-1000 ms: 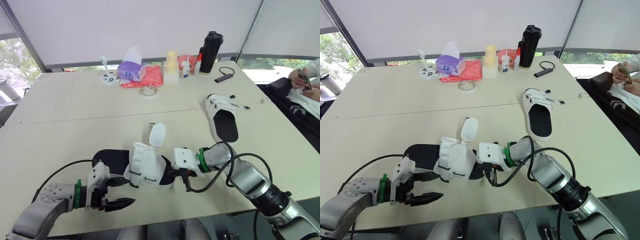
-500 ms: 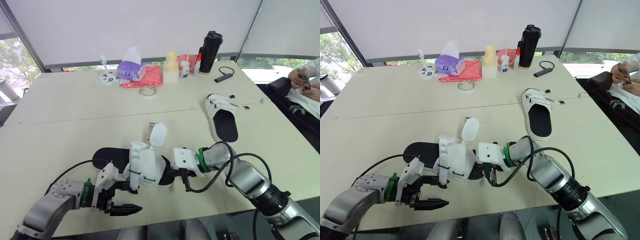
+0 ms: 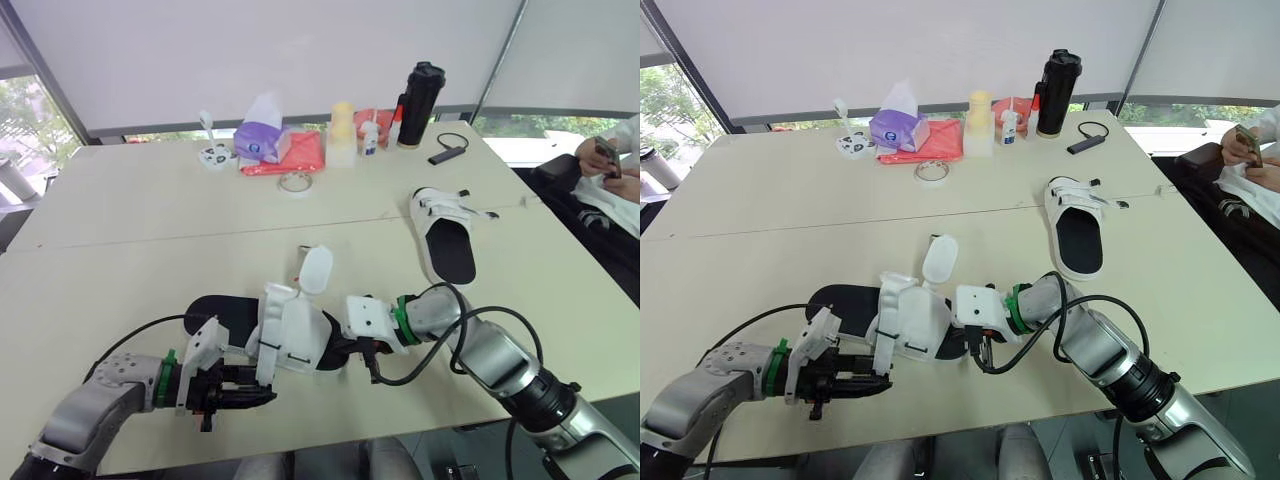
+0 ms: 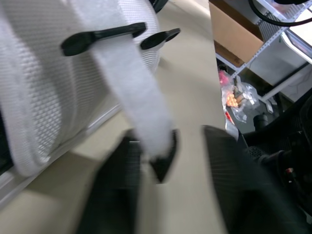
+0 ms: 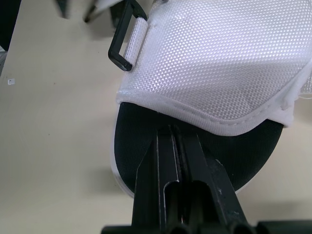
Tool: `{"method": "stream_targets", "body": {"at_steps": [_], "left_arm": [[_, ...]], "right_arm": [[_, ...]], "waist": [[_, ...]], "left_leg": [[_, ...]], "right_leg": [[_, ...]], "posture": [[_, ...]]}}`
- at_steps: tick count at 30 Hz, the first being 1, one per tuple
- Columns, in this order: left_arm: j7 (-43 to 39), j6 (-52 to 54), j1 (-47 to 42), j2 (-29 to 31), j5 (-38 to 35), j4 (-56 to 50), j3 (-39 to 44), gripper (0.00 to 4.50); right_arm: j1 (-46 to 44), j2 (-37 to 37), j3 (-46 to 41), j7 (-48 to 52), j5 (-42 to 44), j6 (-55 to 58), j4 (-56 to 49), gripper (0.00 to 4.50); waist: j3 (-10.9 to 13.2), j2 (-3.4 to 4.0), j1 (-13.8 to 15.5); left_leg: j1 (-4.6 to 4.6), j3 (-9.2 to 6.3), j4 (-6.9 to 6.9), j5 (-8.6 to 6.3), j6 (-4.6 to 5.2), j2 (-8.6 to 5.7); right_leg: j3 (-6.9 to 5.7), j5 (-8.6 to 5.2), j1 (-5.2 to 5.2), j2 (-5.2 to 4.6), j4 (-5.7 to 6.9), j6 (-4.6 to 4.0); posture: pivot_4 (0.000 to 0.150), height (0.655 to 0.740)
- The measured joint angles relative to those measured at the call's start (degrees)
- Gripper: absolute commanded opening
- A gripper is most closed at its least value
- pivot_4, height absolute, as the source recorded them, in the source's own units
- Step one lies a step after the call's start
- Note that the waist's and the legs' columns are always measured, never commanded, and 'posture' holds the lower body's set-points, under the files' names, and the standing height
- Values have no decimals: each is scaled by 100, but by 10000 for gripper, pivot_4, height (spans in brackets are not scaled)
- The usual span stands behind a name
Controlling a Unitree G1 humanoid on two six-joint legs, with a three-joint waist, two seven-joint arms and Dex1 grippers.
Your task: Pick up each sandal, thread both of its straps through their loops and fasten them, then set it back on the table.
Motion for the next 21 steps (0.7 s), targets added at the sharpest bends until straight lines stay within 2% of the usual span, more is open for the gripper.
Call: {"method": "stream_targets", "body": {"at_steps": [1, 13, 17, 21], "left_arm": [[-4, 33, -4, 0, -37, 3, 19, 769], [-161, 437, -65, 252, -383, -112, 32, 769], [-702, 917, -50, 1046, -988, -864, 232, 769], [-926, 1241, -400, 1239, -1534, -1185, 388, 769]], "right_arm": [[0, 1, 0, 0, -2, -3, 1, 0], [0, 0, 12, 0, -37, -68, 13, 0], [-2, -16, 14, 28, -77, -157, 41, 0], [-27, -27, 12, 78, -82, -274, 118, 0]], "waist": [[0, 0, -1], [0, 0, -8], [2, 1, -9], [3, 7, -4]], "left_leg": [[0, 0, 0, 0, 0, 0], [-3, 0, -3, 0, -1, 1], [-18, -4, -4, 0, -1, 3], [-18, -4, -4, 0, -1, 3]], "right_leg": [[0, 0, 0, 0, 0, 0], [0, 0, -3, 0, -3, 0], [-6, 1, -15, 0, -8, -1], [-11, 0, -12, 0, -11, -1]], "posture": [[1500, 7400], [1500, 7400], [1500, 7400], [1500, 7400]]}}
